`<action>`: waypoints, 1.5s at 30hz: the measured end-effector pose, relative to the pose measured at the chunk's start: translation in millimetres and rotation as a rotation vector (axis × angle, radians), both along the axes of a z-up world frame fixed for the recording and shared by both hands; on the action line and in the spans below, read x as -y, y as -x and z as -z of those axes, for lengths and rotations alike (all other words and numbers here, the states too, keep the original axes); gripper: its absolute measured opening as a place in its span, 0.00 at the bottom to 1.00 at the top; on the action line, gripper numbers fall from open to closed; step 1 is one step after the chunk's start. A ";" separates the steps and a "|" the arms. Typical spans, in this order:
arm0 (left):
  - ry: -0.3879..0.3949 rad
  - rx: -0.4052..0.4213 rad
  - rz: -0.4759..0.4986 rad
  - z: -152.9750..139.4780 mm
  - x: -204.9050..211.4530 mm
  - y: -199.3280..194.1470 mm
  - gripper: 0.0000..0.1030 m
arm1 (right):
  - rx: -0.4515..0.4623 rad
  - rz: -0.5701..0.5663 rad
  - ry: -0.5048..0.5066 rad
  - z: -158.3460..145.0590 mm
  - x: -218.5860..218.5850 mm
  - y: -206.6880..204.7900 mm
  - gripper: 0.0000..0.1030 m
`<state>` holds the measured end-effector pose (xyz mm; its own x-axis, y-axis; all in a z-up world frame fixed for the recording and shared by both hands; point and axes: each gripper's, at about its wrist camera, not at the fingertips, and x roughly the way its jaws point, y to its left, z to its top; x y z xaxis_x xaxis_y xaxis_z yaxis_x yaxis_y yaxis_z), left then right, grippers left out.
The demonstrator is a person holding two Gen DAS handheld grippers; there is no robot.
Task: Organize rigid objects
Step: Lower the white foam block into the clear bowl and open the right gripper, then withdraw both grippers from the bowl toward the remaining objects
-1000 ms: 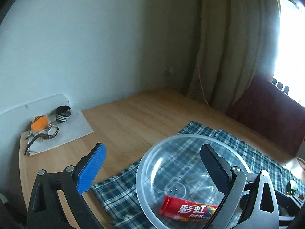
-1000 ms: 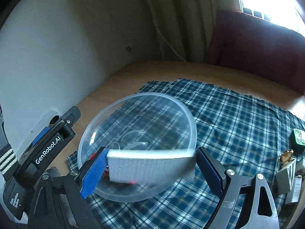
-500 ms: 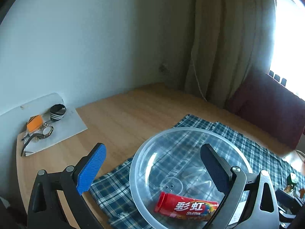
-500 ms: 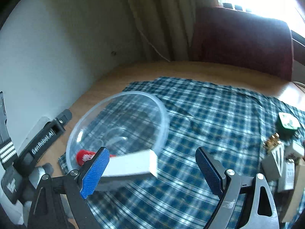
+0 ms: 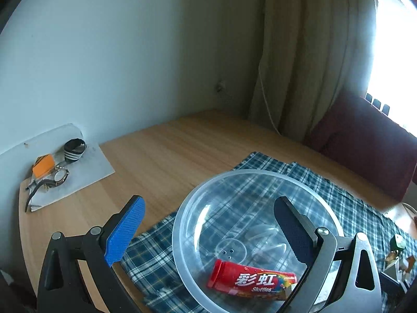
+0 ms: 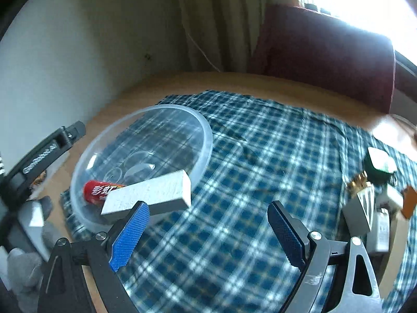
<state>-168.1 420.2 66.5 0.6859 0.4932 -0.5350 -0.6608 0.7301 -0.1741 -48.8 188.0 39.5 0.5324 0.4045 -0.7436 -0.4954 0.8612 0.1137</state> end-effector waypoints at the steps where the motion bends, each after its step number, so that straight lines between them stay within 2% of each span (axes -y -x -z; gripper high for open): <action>1: 0.000 -0.002 0.002 0.5 -0.4 -0.6 0.97 | 0.007 0.007 0.008 1.6 -5.8 -3.6 0.92; 9: 0.003 -0.014 0.010 2.2 0.7 -2.3 0.97 | -0.005 0.046 -0.010 5.3 -3.8 -17.1 0.92; 27: -0.046 -0.067 0.071 3.8 14.6 -14.5 0.97 | -0.018 0.102 -0.081 -1.0 31.9 -2.2 0.93; 40: -0.106 -0.097 0.110 4.8 30.0 -21.6 0.97 | -0.013 0.174 -0.121 -4.1 83.0 13.0 0.94; 45: -0.114 -0.115 0.162 5.3 42.3 -24.5 0.97 | -0.016 0.220 -0.139 -5.5 110.0 15.1 0.94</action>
